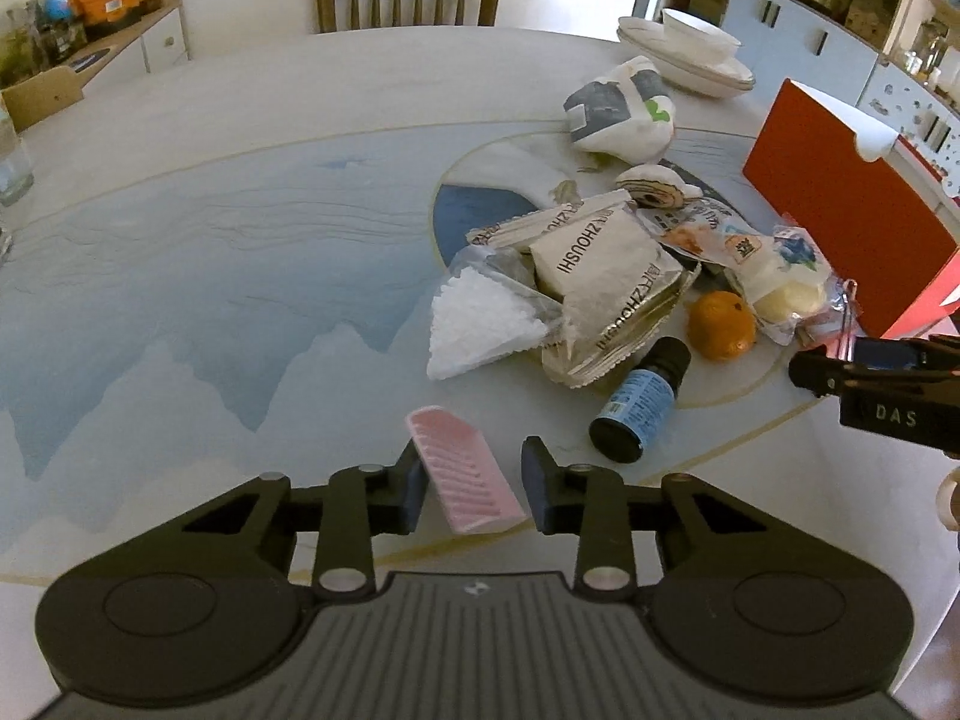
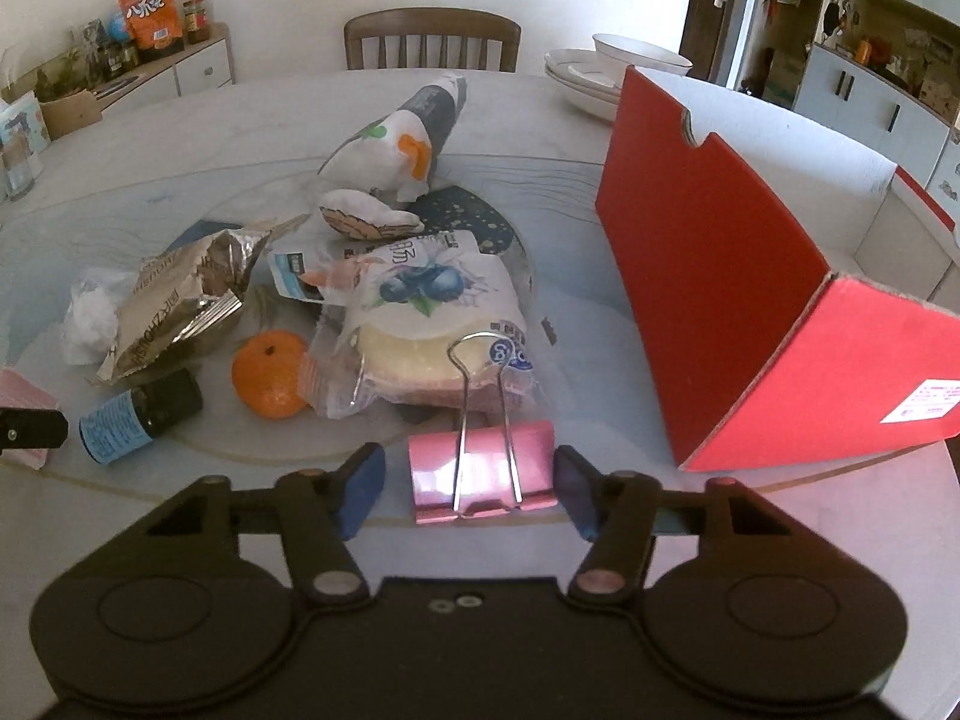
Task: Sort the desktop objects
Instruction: 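Grasp the pink comb with the left tool while the right tool grasps the pink binder clip, then carry the comb and binder clip with both tools over the red box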
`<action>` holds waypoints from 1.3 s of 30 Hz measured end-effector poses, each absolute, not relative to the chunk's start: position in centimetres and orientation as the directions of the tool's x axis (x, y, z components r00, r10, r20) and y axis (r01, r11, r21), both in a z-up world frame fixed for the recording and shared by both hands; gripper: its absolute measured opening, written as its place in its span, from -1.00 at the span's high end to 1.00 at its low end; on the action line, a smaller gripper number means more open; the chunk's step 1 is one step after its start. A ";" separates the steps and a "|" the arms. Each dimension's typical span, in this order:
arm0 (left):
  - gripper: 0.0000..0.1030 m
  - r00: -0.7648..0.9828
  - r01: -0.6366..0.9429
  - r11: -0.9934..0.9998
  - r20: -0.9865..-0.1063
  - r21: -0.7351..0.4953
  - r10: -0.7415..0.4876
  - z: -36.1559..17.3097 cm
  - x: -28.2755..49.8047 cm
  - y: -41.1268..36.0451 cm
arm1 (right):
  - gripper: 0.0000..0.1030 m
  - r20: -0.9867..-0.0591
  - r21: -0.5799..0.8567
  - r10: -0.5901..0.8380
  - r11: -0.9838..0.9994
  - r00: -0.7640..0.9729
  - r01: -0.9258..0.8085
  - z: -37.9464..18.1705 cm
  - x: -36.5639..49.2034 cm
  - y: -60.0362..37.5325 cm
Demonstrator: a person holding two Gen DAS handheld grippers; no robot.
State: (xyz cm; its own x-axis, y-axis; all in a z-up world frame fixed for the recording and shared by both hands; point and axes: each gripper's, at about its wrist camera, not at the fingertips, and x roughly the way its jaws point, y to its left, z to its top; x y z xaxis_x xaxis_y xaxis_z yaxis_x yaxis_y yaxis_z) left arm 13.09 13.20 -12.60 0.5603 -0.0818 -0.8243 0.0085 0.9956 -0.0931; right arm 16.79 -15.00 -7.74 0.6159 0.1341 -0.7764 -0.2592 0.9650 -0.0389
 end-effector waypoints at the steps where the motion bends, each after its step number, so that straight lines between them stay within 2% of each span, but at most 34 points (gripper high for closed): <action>1: 0.48 0.561 0.010 0.996 -0.824 -0.093 -0.082 -12.6 13.1 13.2 | -0.01 -0.777 -0.038 0.133 0.966 0.615 -0.256 -7.7 16.8 -15.0; 7: 0.81 0.551 0.017 0.994 -0.828 -0.108 -0.100 -12.7 13.1 13.1 | 0.04 -0.784 -0.032 0.132 0.967 0.607 -0.252 -7.6 16.8 -15.5; 18: 0.82 0.578 0.065 0.989 -0.803 -0.130 -0.144 -11.7 12.4 12.5 | 0.05 -0.787 -0.018 0.141 0.968 0.601 -0.251 -6.1 15.3 -17.0; 29: 0.82 0.622 0.079 0.989 -0.769 -0.127 -0.149 -8.3 11.3 10.7 | 0.05 -0.744 0.043 0.222 0.957 0.630 -0.286 -1.2 13.4 -20.0; 39: 0.82 0.685 0.129 0.984 -0.706 -0.126 -0.180 -3.7 12.6 4.6 | 0.05 -0.684 0.069 0.296 0.936 0.666 -0.345 4.5 15.5 -25.1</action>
State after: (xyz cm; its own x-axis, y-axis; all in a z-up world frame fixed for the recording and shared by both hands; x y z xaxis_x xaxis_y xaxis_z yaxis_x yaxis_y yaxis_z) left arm 12.64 4.58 -3.67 0.6848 -0.1801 -0.7061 0.1285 0.9836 -0.1262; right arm 15.52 -25.07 4.46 0.6664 0.2963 -0.6842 -0.3453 0.9359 0.0690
